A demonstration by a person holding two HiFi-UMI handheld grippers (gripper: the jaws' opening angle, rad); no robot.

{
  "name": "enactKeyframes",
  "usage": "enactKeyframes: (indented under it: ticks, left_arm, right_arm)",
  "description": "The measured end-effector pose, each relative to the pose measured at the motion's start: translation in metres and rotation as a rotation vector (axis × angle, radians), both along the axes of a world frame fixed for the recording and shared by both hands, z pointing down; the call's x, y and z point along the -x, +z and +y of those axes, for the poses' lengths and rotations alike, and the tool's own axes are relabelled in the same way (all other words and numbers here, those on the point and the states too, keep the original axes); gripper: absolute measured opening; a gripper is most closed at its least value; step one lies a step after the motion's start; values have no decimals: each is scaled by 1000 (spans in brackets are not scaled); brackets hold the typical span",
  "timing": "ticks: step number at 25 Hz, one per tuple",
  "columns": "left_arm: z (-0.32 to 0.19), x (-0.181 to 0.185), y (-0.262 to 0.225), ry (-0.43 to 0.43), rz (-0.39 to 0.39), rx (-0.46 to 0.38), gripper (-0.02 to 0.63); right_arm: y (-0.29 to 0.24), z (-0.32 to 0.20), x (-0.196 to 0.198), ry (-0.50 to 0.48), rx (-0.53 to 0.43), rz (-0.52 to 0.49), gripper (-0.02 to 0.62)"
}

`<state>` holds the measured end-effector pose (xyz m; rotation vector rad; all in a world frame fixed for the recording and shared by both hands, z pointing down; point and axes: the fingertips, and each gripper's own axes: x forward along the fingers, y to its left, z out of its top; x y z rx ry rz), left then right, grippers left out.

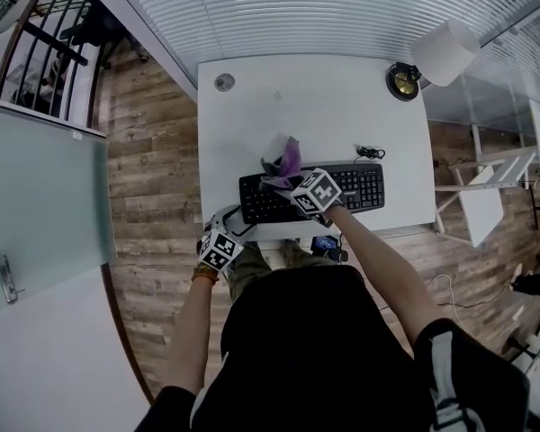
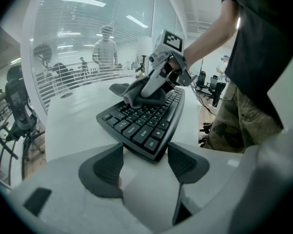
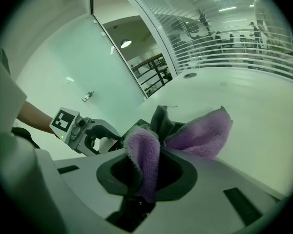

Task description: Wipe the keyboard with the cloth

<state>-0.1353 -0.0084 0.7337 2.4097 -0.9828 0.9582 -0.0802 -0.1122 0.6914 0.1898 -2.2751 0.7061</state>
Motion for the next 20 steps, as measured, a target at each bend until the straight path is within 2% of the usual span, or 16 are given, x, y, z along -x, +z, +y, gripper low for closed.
enactKeyframes:
  ticks: [13, 20]
  left_arm:
    - [0, 1, 0, 3, 0, 4, 284]
    - [1, 3, 1, 5, -1, 3, 284]
  right_arm:
    - [-1, 20, 62, -100, 9, 6, 77]
    - [-1, 27, 87, -86, -1, -3, 78]
